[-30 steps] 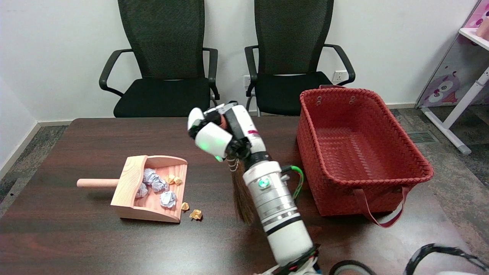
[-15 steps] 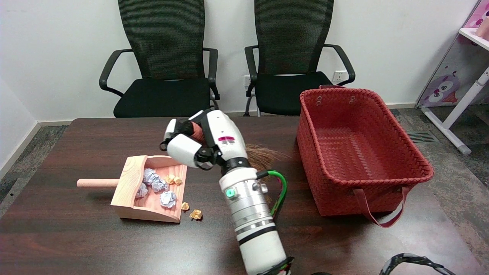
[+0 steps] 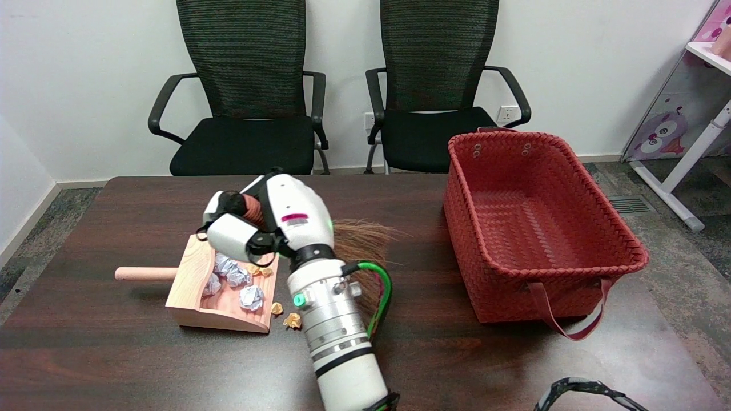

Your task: Sweep the paper ball into the dustpan.

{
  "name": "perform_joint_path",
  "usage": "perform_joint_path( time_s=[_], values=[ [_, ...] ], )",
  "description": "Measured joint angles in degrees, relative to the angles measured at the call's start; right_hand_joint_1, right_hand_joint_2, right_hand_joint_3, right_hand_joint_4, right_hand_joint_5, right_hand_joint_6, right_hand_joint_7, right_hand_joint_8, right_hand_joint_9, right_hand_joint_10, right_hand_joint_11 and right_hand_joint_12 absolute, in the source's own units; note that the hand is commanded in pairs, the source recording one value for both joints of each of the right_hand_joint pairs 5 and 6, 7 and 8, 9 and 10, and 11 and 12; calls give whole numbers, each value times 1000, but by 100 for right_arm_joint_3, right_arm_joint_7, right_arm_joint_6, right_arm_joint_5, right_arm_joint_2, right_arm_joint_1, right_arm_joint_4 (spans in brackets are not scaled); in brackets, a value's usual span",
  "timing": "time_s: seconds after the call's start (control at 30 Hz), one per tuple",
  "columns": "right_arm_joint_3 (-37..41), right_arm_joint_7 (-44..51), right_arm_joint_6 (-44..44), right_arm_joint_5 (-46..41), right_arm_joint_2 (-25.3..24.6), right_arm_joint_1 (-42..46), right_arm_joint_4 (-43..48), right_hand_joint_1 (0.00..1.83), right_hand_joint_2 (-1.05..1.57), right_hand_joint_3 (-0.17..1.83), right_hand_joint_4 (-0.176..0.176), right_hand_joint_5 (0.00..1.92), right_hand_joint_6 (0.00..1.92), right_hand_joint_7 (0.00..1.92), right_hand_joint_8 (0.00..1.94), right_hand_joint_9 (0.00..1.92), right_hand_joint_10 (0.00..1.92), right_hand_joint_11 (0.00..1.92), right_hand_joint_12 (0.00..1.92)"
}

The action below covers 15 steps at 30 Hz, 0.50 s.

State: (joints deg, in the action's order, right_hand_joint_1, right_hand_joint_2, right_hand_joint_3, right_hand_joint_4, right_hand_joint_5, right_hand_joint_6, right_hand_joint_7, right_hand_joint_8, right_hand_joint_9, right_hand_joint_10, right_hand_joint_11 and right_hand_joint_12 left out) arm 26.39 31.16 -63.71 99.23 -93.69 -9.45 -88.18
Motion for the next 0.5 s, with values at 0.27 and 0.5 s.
perform_joint_path(
  time_s=[0.27, 0.5],
  values=[
    [-69, 68, 76, -9, -268, -68, 401, 959, 1571, 1833, 47, 1920, 1920, 1920, 1920, 1920, 1920, 1920, 1920],
    [-66, 101, 107, -62, -494, -149, 832, 958, 1571, 1833, 48, 1920, 1920, 1920, 1920, 1920, 1920, 1920, 1920]
  ],
)
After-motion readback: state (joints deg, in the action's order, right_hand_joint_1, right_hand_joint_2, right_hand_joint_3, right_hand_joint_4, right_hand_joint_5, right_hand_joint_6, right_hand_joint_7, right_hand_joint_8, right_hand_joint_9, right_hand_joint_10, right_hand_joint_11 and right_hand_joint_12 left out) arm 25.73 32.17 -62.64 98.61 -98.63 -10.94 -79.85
